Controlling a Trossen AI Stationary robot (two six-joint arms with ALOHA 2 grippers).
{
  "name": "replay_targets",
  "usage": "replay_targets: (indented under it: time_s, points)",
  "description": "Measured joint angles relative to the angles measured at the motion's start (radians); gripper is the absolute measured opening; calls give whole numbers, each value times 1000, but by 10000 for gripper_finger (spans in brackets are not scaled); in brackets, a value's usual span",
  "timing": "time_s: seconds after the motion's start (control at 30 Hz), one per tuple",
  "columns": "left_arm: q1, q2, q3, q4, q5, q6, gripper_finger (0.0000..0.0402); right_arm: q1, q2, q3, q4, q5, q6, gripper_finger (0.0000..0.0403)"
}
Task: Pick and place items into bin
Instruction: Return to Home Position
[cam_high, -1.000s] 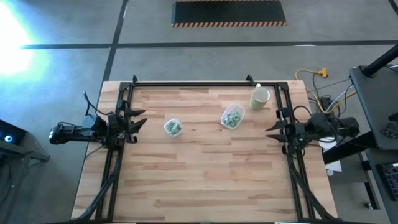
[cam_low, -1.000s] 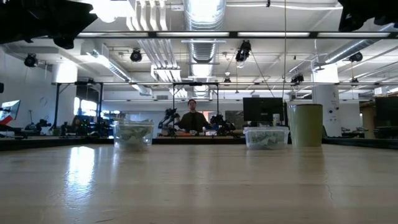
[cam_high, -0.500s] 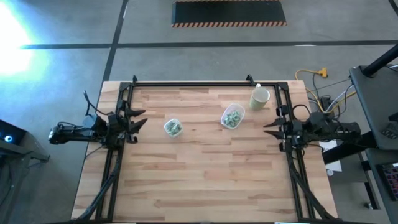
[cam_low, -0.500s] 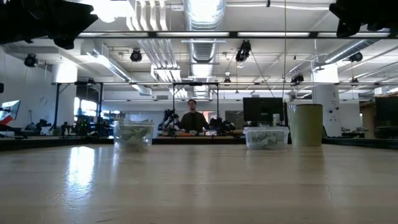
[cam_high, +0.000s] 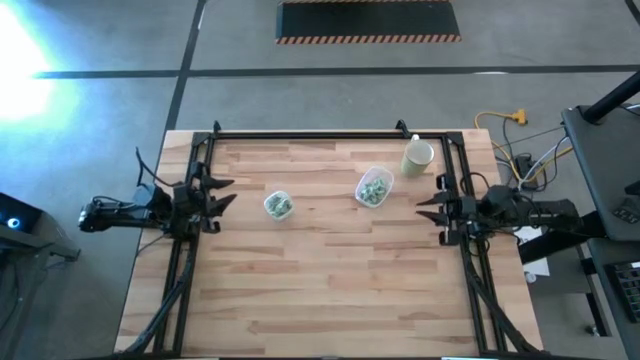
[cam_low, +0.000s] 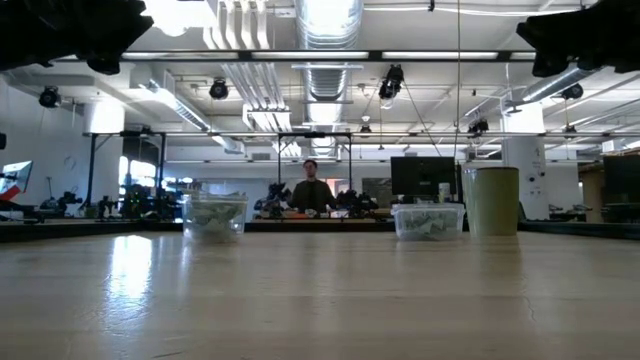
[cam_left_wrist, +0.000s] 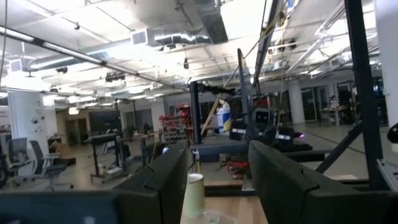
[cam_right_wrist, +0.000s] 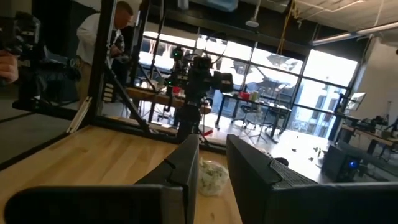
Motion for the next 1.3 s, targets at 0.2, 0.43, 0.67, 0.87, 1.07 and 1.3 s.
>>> replay_targets:
  time_s: [0.2,0.43,0.67,0.87,1.07,1.3]
  points:
    - [0,-3,0,-3,0,5,154,-59,0,6,-12,-78,20,72]
    - [0,-1,-27,-3,0,5,154,-105,1,-25,-33,-83,45,72]
    - [0,-3,-76,1,-1,6,154,-109,0,-58,-42,-74,51,72]
    - [0,-4,-92,15,-3,3,154,-109,0,-78,-32,-39,52,72]
    - [0,-5,-98,31,-4,-1,154,-108,0,-94,-12,-19,63,72]
    - [0,3,-98,11,-4,-42,154,-108,1,-103,-12,-19,78,72]
